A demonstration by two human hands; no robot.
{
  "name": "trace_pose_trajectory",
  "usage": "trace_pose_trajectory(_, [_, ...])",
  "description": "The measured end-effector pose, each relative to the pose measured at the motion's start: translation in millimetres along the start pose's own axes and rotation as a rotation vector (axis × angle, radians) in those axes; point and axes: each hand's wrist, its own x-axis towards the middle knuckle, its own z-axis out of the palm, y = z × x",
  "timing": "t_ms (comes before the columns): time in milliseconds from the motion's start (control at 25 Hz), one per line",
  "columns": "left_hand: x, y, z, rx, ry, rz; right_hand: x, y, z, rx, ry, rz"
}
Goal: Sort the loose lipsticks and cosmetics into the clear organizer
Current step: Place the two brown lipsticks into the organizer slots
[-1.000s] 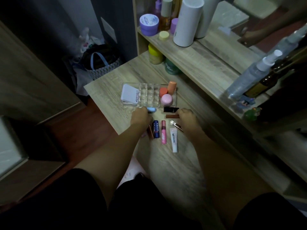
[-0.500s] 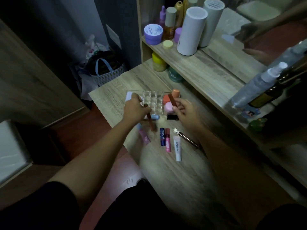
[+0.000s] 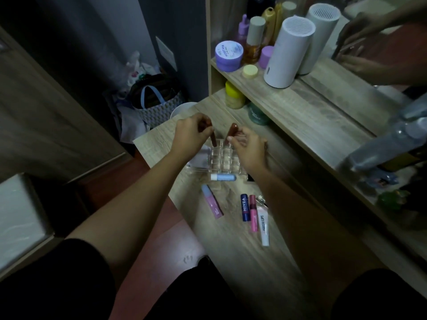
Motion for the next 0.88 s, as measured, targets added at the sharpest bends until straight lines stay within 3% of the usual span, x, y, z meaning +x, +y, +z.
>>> trace_pose_trajectory(360, [6, -18, 20, -0.017, -0.213, 0.114, 8, 19, 14, -0.065, -0.074, 0.061])
trace_pose_trajectory(880, [6, -14, 19, -0.017, -0.275, 0.089, 8, 21, 4, -0.165, -0.11, 0.017])
